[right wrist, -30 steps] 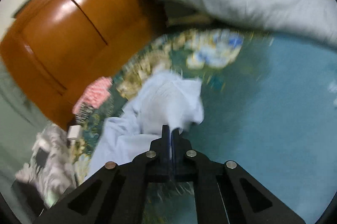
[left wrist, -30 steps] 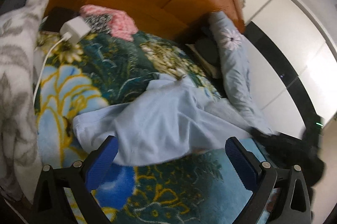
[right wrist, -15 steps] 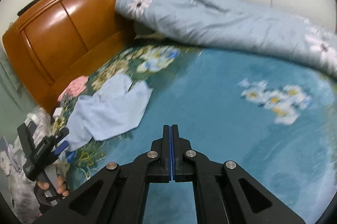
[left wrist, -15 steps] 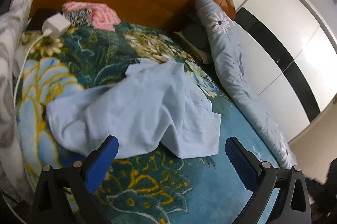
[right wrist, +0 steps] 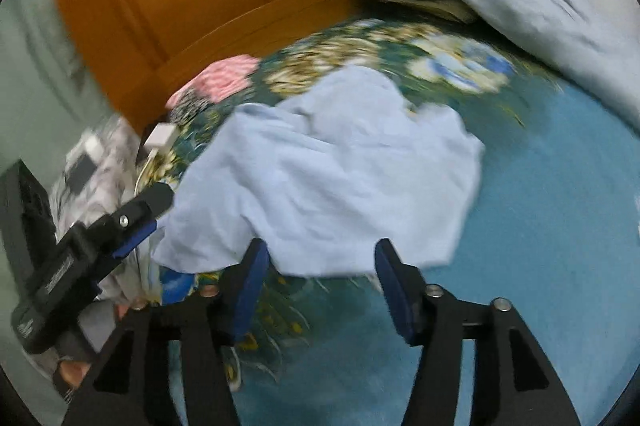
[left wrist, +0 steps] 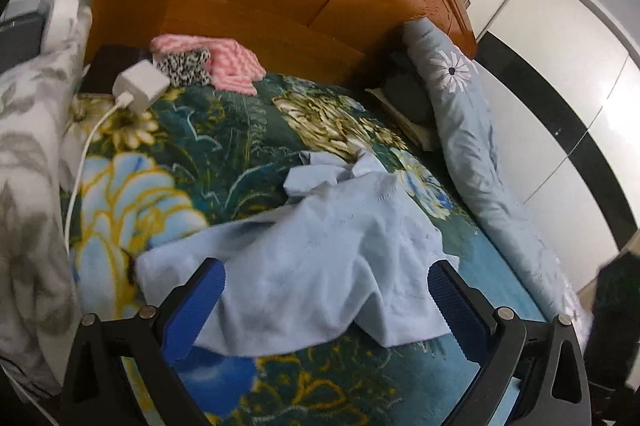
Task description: Fold clothes
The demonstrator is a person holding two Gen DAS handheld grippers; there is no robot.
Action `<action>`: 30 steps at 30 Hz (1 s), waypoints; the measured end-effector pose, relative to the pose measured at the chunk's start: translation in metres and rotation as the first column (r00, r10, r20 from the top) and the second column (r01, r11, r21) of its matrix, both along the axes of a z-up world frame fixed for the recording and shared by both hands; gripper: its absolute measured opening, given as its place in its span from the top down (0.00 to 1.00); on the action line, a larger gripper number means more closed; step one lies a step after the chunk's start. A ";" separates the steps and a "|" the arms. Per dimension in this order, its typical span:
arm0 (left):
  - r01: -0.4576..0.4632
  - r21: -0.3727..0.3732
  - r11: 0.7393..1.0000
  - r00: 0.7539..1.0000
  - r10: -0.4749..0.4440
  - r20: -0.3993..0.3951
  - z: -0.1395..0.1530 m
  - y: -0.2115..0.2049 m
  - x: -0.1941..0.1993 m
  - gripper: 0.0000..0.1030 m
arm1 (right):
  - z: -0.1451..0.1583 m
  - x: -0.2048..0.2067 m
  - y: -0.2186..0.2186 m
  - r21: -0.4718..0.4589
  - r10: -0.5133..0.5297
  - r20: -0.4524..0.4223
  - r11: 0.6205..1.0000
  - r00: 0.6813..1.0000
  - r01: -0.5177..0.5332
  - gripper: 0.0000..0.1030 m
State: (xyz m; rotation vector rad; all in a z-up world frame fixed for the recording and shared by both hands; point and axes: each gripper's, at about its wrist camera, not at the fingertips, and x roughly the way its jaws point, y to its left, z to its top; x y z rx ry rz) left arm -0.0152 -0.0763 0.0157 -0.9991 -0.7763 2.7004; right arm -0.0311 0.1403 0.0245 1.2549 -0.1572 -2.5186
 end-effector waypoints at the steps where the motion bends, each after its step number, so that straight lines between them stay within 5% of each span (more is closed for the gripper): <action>1: 0.004 0.008 1.000 1.000 -0.004 0.000 0.000 -0.001 0.001 0.00 | -0.003 -0.003 -0.008 0.009 0.011 0.002 1.000 1.000 -0.011 0.38; 6: 0.014 0.045 0.999 1.000 -0.013 -0.017 0.003 -0.015 0.002 0.00 | -0.037 -0.012 -0.051 -0.006 0.073 0.084 0.997 0.994 -0.072 0.34; 11: 0.013 0.096 0.995 1.000 -0.012 -0.008 0.002 -0.032 0.002 0.00 | -0.047 -0.023 -0.068 0.015 -0.016 0.101 1.000 0.995 0.015 0.37; 13: 0.009 0.102 0.995 1.000 -0.008 -0.015 0.004 -0.037 0.003 0.00 | -0.046 -0.025 -0.066 0.020 -0.053 0.110 0.998 0.992 0.051 0.95; 19: -0.004 0.149 0.989 0.999 0.011 -0.044 0.009 -0.049 0.016 0.00 | -0.013 -0.006 -0.023 -0.168 -0.112 0.067 0.978 0.991 0.122 0.97; 23: 0.021 0.190 0.981 0.999 -0.012 -0.045 0.009 -0.042 0.018 0.00 | 0.025 0.031 0.035 -0.183 -0.209 -0.025 0.962 0.978 0.201 0.97; 30: 0.101 0.107 0.989 0.994 -0.097 -0.047 0.017 0.002 0.020 0.00 | 0.058 0.124 0.162 -0.241 -0.433 -0.081 0.883 0.898 0.404 0.97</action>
